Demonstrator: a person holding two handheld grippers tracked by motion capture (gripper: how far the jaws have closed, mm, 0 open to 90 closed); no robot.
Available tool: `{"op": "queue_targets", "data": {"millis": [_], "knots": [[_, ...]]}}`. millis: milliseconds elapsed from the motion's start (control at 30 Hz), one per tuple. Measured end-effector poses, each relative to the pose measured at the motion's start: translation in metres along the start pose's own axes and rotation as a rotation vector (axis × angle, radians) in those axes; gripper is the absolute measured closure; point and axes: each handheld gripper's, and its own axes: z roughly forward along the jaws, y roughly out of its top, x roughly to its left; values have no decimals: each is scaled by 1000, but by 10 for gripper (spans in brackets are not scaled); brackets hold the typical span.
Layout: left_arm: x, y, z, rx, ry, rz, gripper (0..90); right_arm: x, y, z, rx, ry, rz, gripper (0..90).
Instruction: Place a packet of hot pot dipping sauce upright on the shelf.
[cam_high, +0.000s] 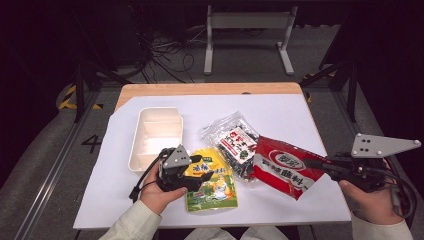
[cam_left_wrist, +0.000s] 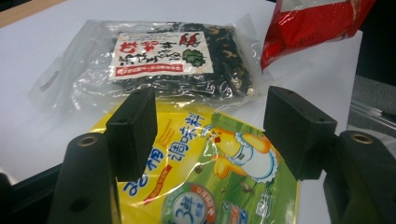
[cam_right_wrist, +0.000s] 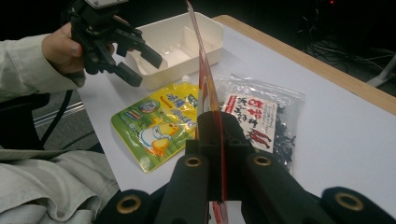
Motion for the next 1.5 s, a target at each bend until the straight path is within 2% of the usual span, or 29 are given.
{"op": "queue_targets", "data": {"millis": [67, 200, 267, 400, 533, 667, 800, 967, 1100, 1133, 1267, 1367, 1433, 1500], "knots": [[-2, 1, 5, -1, -21, 4, 374, 1, 3, 4, -1, 11, -2, 892], [-7, 3, 13, 1, -34, 18, 372, 3, 9, 12, -8, 32, -15, 892], [-8, 3, 16, -1, -36, 17, 362, 5, 12, 15, -13, 40, -26, 892], [-9, 3, 22, 3, -70, 25, 321, 8, 16, 18, -24, 55, -34, 892], [-10, 4, 30, 15, -104, 14, 257, 10, 20, 22, -34, 68, -42, 893], [-10, 4, 37, 20, -116, 6, 246, 13, 22, 26, -33, 86, -47, 893], [-11, 5, 42, 1, -149, 2, 260, 14, 24, 29, -34, 95, -52, 892], [-12, 7, 51, -51, -236, 7, 263, 17, 26, 35, -37, 110, -57, 893], [-15, 8, 56, -58, -257, 28, 266, 19, 27, 40, -33, 127, -62, 893], [-16, 7, 59, -66, -272, 35, 268, 19, 27, 42, -34, 130, -63, 892], [-17, 7, 64, -66, -285, 42, 283, 20, 28, 44, -38, 139, -68, 892], [-19, 7, 68, -62, -306, 56, 340, 21, 29, 46, -52, 151, -71, 892], [-20, 8, 71, -75, -337, 71, 361, 21, 29, 47, -55, 155, -71, 893], [-21, 8, 72, -78, -335, 94, 391, 21, 30, 49, -60, 161, -69, 893]]}}
